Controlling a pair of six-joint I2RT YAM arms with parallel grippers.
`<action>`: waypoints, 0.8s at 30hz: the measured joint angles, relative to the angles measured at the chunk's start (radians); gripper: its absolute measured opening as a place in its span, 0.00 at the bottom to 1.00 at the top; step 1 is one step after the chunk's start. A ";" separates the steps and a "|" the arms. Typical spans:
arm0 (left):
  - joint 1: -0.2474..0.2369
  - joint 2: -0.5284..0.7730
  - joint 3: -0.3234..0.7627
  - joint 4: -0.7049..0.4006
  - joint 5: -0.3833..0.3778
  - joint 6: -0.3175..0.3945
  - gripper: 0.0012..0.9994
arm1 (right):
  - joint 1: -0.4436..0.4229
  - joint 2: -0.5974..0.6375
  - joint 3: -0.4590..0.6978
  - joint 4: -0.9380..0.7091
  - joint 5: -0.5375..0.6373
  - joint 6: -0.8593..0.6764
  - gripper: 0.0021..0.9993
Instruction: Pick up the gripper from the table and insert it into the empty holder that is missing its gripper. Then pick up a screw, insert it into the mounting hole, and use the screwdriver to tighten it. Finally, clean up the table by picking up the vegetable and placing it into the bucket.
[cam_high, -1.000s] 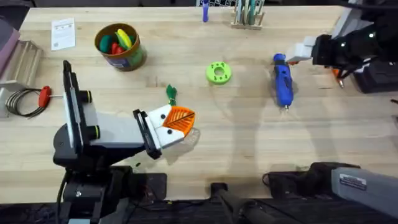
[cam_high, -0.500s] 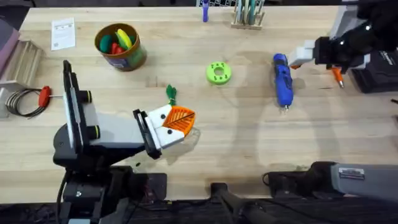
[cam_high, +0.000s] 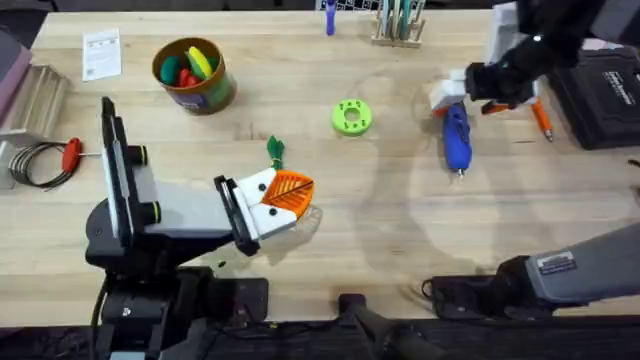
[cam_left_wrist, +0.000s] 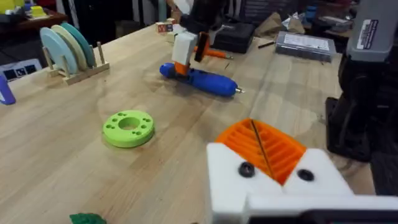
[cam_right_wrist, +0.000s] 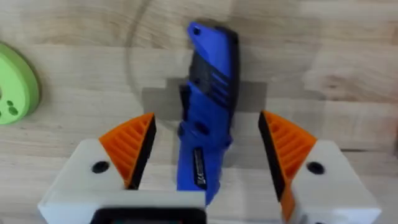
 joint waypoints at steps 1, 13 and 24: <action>0.000 0.000 0.000 0.000 0.000 0.000 0.00 | 0.008 0.012 0.008 0.002 0.000 0.004 0.99; 0.000 0.000 0.000 0.000 0.000 0.000 0.00 | 0.006 0.115 0.023 0.056 0.016 0.034 0.99; 0.000 0.000 0.000 0.000 0.000 0.000 0.00 | 0.006 0.162 0.037 0.055 0.046 0.037 0.66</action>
